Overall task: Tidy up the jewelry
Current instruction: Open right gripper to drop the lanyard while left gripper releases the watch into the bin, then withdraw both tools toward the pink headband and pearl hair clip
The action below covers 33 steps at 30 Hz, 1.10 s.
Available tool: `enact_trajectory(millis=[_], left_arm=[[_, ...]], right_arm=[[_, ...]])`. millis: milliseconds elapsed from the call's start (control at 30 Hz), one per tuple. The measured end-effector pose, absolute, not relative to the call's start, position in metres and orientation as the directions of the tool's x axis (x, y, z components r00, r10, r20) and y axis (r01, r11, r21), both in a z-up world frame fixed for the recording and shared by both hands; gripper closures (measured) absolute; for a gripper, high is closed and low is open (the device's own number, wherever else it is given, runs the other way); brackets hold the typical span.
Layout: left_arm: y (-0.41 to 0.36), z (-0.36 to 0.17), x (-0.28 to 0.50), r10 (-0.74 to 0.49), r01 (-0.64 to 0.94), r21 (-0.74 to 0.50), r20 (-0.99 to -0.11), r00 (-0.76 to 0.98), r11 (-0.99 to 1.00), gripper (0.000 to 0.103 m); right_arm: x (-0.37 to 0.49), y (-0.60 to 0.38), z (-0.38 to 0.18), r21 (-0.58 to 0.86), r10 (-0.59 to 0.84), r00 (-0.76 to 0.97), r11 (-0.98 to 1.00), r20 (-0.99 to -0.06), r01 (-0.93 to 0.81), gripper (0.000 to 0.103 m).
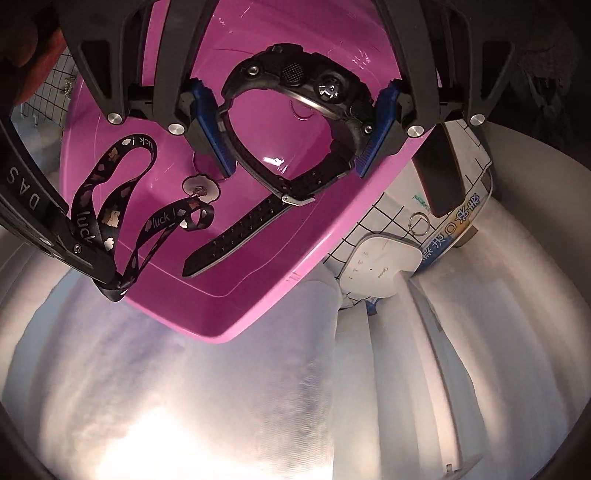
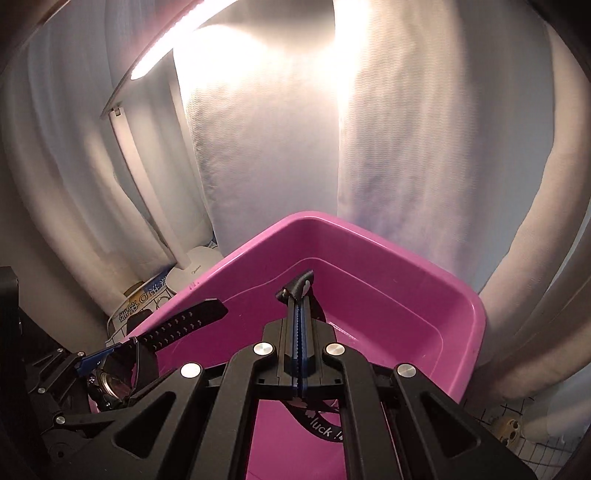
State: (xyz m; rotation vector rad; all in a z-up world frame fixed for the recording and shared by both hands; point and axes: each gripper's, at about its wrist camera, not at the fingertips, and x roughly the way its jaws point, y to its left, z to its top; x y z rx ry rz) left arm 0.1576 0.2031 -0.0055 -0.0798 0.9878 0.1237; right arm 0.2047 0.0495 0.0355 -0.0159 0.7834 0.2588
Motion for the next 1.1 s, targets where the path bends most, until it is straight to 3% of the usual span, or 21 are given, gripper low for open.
enact_trajectory(millis=[400, 433, 467, 533, 567, 700, 767, 1100], left_arm=[[0.208, -0.036, 0.171, 0.052, -0.139, -0.011, -0.896, 0.441, 0.99, 0.037], [0.208, -0.038, 0.172, 0.05, -0.137, -0.011, -0.9, 0.434, 0.991, 0.037], [0.207, -0.039, 0.172, 0.045, -0.134, -0.014, -0.903, 0.427, 0.991, 0.037], [0.207, -0.042, 0.172, 0.044, -0.134, -0.013, -0.909, 0.414, 0.991, 0.037], [0.207, -0.041, 0.172, 0.051, -0.136, -0.007, -0.907, 0.418, 0.991, 0.035], [0.201, -0.031, 0.169, 0.081, -0.127, 0.027, -0.893, 0.443, 0.992, 0.014], [0.2, -0.026, 0.168, 0.084, -0.126, 0.03, -0.887, 0.453, 0.992, 0.011], [0.197, -0.02, 0.163, 0.087, -0.12, 0.033, -0.876, 0.474, 0.992, 0.011]], right_arm=[[0.226, 0.047, -0.006, 0.066, 0.152, 0.534, 0.982, -0.832, -0.177, 0.101], [0.227, 0.047, -0.008, 0.06, 0.143, 0.528, 0.983, -0.837, -0.172, 0.092], [0.228, 0.048, -0.008, 0.056, 0.138, 0.524, 0.984, -0.841, -0.17, 0.071], [0.227, 0.047, -0.005, 0.046, 0.13, 0.54, 0.985, -0.831, -0.165, 0.047], [0.226, 0.047, -0.002, 0.035, 0.12, 0.554, 0.986, -0.824, -0.162, 0.046], [0.224, 0.044, 0.0, 0.033, 0.113, 0.553, 0.988, -0.825, -0.152, 0.043], [0.222, 0.043, 0.0, 0.036, 0.113, 0.551, 0.988, -0.827, -0.148, 0.043], [0.217, 0.037, 0.013, 0.053, 0.126, 0.577, 0.989, -0.807, -0.141, 0.043]])
